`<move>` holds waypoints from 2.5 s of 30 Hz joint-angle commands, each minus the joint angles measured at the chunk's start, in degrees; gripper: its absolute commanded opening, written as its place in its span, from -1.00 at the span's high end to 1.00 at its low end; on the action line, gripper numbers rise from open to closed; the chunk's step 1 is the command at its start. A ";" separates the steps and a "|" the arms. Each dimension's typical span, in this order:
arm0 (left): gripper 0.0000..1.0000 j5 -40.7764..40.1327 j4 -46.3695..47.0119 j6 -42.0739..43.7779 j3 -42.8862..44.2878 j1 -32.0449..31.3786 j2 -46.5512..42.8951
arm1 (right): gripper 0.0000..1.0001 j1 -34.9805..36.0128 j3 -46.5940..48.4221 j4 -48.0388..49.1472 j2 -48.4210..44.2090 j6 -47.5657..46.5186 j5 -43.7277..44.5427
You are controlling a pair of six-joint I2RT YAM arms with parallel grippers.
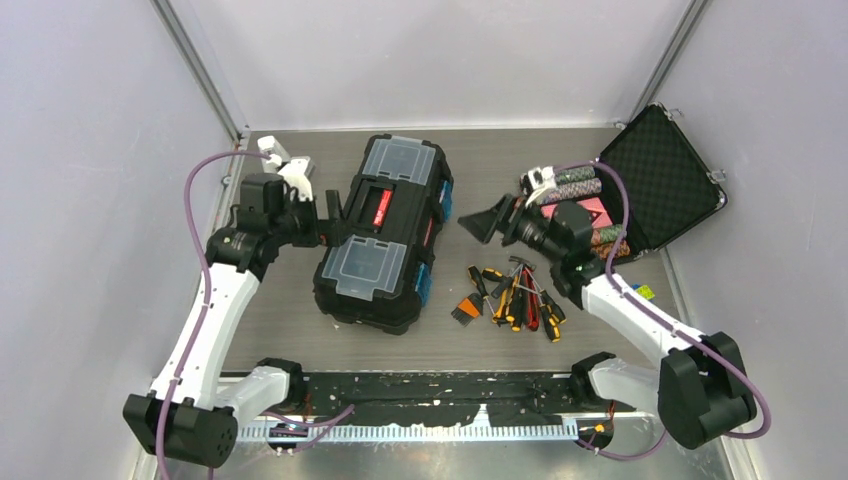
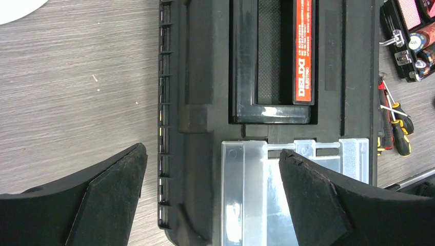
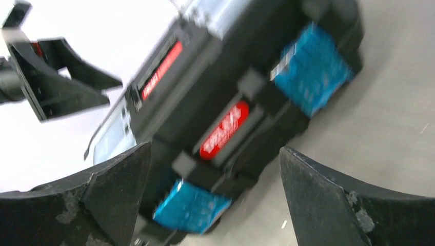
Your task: Pack the tool kit
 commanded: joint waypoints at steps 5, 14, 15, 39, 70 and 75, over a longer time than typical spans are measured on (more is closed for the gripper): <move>-0.98 2.44 3.68 1.50 -2.11 -1.94 0.49 | -0.99 9.37 -12.16 19.75 2.19 18.56 -2.85; -0.98 -2.03 5.62 3.70 -8.93 -2.18 -2.66 | -0.99 14.31 -19.42 42.79 17.16 33.09 -1.94; -0.98 -1.83 6.27 3.70 -9.58 -2.18 -2.80 | -0.99 14.67 -19.65 44.95 20.08 34.99 -2.05; -0.98 -0.17 5.53 3.68 -10.78 -2.62 -1.50 | -0.85 20.29 -16.77 68.37 32.14 39.44 -3.21; -0.98 -10.66 4.99 -1.54 -9.72 -5.95 -2.56 | 0.18 17.88 -18.53 54.33 19.19 31.76 -1.91; -0.98 -5.26 7.03 -5.78 -9.86 -5.95 -5.18 | 0.18 17.80 -18.17 51.78 19.06 29.45 -2.11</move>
